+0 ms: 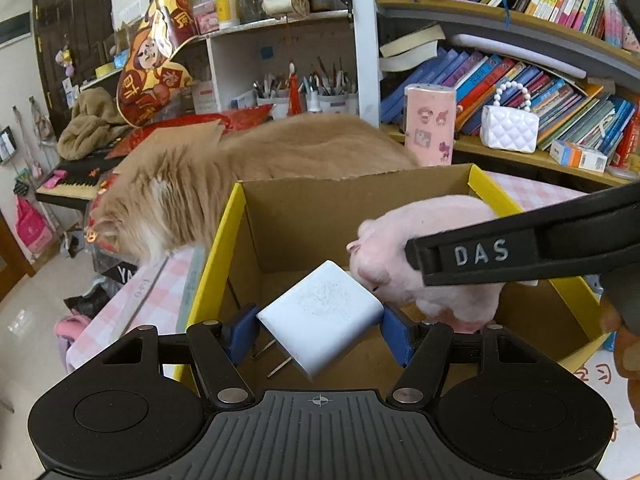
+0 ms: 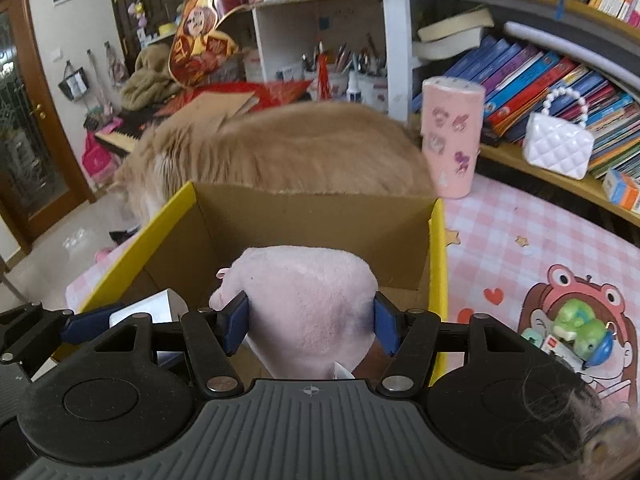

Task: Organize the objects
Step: 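Open the left gripper to drop the plug while the right gripper releases the pig, then withdraw both tools from the box toward the remaining toys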

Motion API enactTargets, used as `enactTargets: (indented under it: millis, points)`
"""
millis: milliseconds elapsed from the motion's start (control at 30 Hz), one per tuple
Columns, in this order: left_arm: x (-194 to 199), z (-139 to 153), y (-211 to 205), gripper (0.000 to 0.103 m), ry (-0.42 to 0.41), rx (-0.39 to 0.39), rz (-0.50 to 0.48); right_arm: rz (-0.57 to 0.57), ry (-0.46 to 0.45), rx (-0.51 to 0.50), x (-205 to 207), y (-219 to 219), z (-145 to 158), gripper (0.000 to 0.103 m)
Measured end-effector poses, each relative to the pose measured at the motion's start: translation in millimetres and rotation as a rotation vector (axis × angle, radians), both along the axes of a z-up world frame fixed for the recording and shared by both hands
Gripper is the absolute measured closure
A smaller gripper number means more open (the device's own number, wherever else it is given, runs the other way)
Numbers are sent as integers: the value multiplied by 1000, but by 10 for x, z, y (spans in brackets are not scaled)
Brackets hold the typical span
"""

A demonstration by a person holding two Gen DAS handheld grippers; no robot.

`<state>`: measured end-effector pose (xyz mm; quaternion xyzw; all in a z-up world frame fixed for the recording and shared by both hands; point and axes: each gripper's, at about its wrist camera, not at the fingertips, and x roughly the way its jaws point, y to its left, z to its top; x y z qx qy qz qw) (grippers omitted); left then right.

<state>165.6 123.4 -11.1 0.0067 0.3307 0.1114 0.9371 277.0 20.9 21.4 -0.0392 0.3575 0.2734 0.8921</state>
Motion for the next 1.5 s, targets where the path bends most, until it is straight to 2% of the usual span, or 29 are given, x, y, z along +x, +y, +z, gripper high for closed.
enactTargets:
  millis: [200,467,667,933,1133,1500]
  points:
    - [27,-4,0,36,12,-4,-7,5,9,2,56,7,-26,38]
    - [-44,163,-39,33,-59,14,-22,-31,-50,44,-31,-89,175,36]
    - [-194,307,-6,31,-110,-8,-21,-76,-89,68,-227,-205,321,36]
    - [-537,388,102,26,-153,-41,-7,-150,-171,52,-682,-320,463,36]
    - [-844,389,160,22,-169,-9,6,-201,-211,20,-1070,-404,443,36]
    - [-1406,221,222,22,-90,-31,-24,-222,-147,-56,-1814,-341,125,36]
